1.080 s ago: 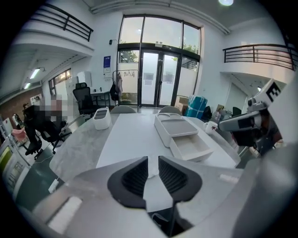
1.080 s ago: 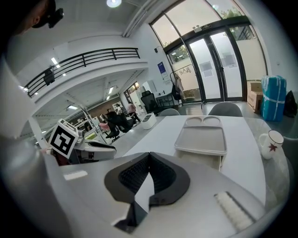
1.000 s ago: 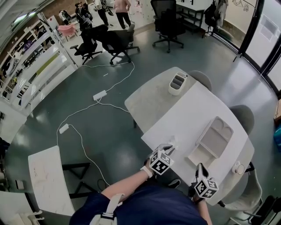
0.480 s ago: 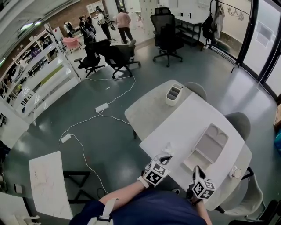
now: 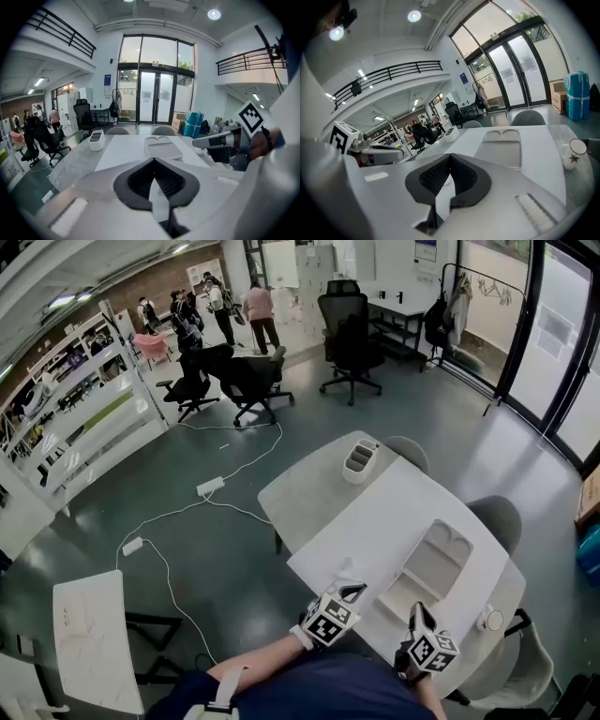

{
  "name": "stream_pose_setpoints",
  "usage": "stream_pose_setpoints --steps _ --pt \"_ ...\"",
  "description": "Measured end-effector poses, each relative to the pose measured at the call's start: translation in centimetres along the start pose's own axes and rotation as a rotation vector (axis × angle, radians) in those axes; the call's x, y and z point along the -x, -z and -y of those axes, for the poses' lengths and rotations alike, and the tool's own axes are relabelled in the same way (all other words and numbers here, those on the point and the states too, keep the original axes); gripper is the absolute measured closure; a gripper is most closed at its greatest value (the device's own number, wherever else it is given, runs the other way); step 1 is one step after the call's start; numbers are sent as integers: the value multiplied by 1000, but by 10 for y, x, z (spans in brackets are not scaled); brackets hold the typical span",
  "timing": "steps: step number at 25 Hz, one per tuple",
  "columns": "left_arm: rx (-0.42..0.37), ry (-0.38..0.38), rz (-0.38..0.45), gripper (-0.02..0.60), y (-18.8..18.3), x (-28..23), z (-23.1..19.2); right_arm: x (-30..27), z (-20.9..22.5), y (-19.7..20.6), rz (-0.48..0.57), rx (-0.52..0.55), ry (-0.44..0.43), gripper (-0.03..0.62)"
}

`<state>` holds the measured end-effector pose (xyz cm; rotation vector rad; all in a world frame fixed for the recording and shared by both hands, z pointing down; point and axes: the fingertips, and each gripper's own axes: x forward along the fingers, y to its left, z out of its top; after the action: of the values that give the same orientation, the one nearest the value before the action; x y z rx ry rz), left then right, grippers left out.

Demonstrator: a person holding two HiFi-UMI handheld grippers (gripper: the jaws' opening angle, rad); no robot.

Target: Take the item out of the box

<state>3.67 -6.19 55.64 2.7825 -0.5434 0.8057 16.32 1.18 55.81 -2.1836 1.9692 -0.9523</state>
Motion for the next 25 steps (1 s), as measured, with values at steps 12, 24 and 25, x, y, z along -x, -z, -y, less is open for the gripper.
stream_pose_setpoints --steps 12,24,25 --pt "-27 32 65 580 -34 7 18 22 6 -55 134 30 16 592" --pt "-5 -67 187 580 -69 28 -21 39 14 -96 226 132 28 592" --pt "3 -72 204 580 -74 30 -23 40 18 -103 239 138 35 592"
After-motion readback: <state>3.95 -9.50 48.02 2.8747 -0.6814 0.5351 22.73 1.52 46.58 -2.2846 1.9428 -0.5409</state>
